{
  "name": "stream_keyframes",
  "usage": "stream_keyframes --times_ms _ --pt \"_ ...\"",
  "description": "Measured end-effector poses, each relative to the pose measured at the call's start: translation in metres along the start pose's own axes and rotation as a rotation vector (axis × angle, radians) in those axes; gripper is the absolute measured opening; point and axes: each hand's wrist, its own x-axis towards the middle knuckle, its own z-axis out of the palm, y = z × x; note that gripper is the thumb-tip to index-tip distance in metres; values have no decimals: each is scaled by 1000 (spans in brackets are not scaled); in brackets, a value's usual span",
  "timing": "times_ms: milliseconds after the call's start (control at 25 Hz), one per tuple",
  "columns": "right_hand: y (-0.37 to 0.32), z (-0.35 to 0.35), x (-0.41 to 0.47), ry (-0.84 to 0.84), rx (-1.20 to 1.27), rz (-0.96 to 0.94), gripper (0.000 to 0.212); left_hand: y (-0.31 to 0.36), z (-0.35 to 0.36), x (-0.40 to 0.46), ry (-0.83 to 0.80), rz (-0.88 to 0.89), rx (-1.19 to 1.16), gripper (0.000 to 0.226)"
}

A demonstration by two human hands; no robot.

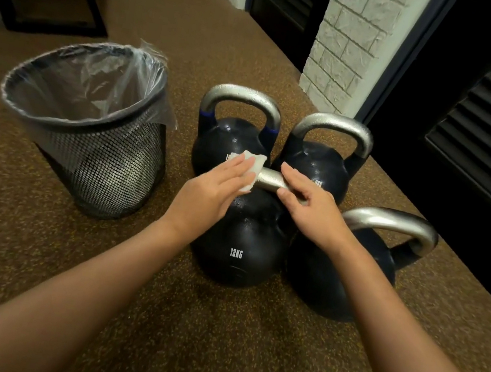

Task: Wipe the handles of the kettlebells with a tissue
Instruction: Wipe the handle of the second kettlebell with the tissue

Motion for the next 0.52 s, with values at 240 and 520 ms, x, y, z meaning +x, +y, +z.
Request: stream_keyframes --times_ms 240,520 --pt "0 1 0 3 13 22 52 7 16 -14 52 102 150 38" --pt "-1 1 -1 0 19 18 53 2 18 -29 50 -2 130 37"
